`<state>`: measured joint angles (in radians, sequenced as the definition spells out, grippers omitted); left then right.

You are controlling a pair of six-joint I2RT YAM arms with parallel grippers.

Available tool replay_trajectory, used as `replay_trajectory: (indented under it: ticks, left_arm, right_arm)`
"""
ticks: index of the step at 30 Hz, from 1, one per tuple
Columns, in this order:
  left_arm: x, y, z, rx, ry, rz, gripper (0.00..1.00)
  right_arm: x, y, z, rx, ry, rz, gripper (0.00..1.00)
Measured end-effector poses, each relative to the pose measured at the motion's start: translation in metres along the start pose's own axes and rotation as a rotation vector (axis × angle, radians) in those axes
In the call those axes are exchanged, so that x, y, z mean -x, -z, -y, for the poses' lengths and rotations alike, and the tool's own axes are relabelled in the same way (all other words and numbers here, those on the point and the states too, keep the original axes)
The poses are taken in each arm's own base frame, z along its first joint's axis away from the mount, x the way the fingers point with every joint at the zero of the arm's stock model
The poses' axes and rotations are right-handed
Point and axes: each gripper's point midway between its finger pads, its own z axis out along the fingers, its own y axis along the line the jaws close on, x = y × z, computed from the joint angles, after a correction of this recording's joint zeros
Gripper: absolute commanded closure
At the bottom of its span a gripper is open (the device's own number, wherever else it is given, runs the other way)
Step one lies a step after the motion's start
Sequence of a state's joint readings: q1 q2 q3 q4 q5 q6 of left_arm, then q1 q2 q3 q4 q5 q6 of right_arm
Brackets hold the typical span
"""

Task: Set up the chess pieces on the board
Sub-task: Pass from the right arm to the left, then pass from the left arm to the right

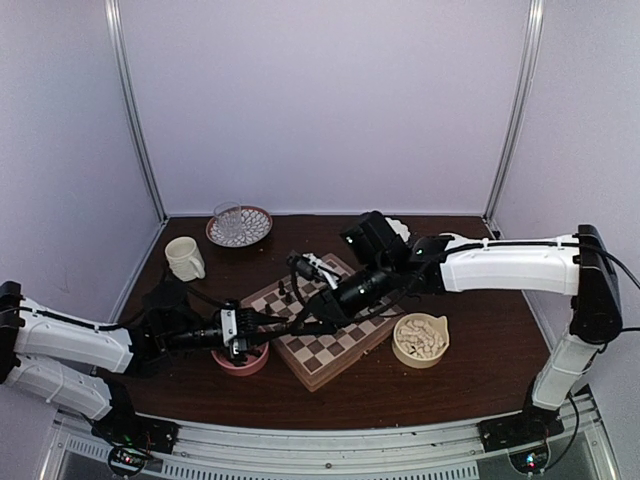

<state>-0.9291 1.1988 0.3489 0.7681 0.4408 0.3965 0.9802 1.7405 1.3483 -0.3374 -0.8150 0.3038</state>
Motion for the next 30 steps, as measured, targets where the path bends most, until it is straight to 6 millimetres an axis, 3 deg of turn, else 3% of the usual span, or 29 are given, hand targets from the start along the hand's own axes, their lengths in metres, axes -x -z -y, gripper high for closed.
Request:
replay_trajectory:
  ticks: [5,9,13,24,30]
  left_arm:
    - [-0.002,0.006,-0.007,0.077,0.036,0.023,1.00]
    - [-0.003,0.007,-0.011,0.109,0.059,0.028,1.00]
    - [0.001,0.007,-0.014,0.125,0.063,0.048,1.00]
    - [0.004,0.009,-0.019,0.148,0.062,0.051,1.00]
    - [0.009,0.012,-0.023,0.169,0.054,0.065,1.00]
  right_arm:
    - [0.008,0.010,0.002,-0.025,0.056,0.155,0.49]
    - [0.019,0.021,0.003,-0.047,0.081,0.285,0.61]
    - [0.030,0.026,0.001,-0.046,0.092,0.354,0.61]
    - [0.040,0.030,-0.012,0.007,0.111,0.393,0.52]
    - [0.037,0.028,-0.013,0.015,0.114,0.380,0.59]
